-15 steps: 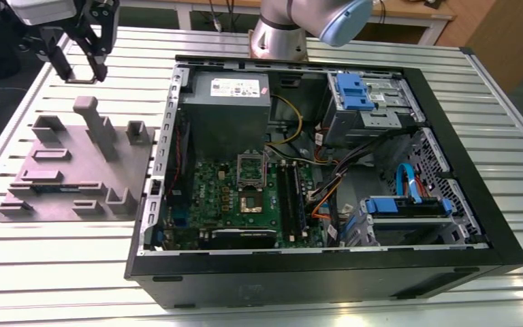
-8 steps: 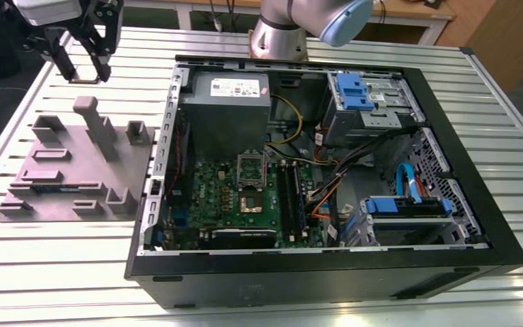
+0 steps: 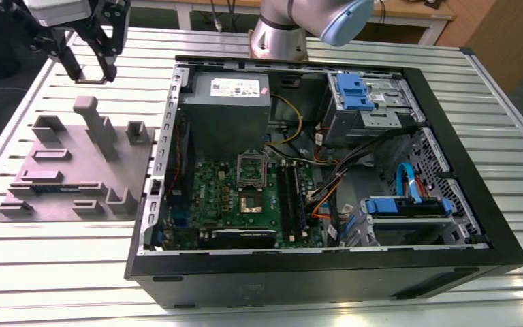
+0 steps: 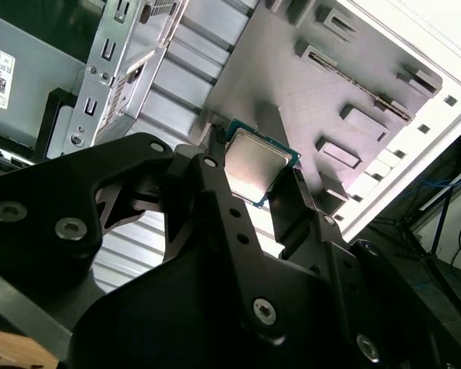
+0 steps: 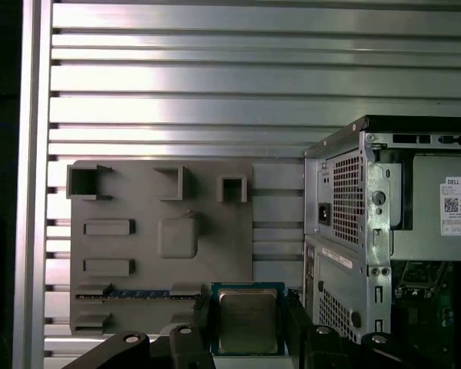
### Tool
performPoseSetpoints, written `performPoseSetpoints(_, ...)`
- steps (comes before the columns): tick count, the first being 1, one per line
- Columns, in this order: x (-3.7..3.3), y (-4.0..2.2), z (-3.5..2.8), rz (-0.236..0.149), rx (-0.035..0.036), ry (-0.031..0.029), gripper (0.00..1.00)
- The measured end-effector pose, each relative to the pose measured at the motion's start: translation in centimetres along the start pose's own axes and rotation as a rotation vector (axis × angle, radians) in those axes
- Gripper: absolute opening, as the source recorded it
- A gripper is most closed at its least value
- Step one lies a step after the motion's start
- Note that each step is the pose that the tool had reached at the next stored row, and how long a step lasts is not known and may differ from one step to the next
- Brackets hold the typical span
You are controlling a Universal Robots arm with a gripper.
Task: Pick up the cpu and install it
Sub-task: 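Pick up the cpu and move it towards the insertion slot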
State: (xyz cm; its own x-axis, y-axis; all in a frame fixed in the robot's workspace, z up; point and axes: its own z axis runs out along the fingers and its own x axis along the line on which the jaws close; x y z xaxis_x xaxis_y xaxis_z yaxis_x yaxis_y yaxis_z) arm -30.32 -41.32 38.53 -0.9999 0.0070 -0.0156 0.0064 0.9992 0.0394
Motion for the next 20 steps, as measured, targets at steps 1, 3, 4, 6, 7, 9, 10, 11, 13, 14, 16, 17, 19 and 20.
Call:
performPoseSetpoints(1, -0.06, -0.01, 0.00, 0.000, 0.0000, -0.0001, 0.47)
performPoseSetpoints(3, -0.19, -0.01, 0.01, 0.000, -0.0001, -0.0001, 0.47)
performPoseSetpoints(4, -0.28, -0.02, 0.00, 0.000, 0.0000, 0.0000, 0.47)
performPoseSetpoints(6, -0.33, -0.02, 0.01, 0.000, 0.0000, 0.0000, 0.47)
performPoseSetpoints(7, -0.34, -0.02, 0.01, 0.000, 0.0000, 0.0000, 0.47)
performPoseSetpoints(9, -0.35, -0.02, 0.01, 0.000, 0.0000, 0.0000, 0.47)
performPoseSetpoints(10, -0.37, -0.02, 0.01, 0.000, 0.0000, 0.0000, 0.47)
performPoseSetpoints(11, -0.39, -0.01, 0.00, 0.000, 0.0000, 0.0000, 0.47)
performPoseSetpoints(13, -0.44, -0.02, 0.00, 0.000, 0.0000, 0.0000, 0.47)
performPoseSetpoints(14, -0.45, -0.02, 0.01, 0.000, 0.0000, 0.0000, 0.47)
performPoseSetpoints(16, -0.49, -0.02, 0.01, 0.000, 0.0000, 0.0000, 0.47)
performPoseSetpoints(17, -0.52, -0.02, 0.01, 0.000, 0.0000, 0.0000, 0.47)
performPoseSetpoints(19, -0.57, -0.02, 0.01, 0.000, 0.0000, 0.0000, 0.47)
performPoseSetpoints(20, -0.60, -0.02, 0.01, 0.000, 0.0000, 0.0000, 0.47)
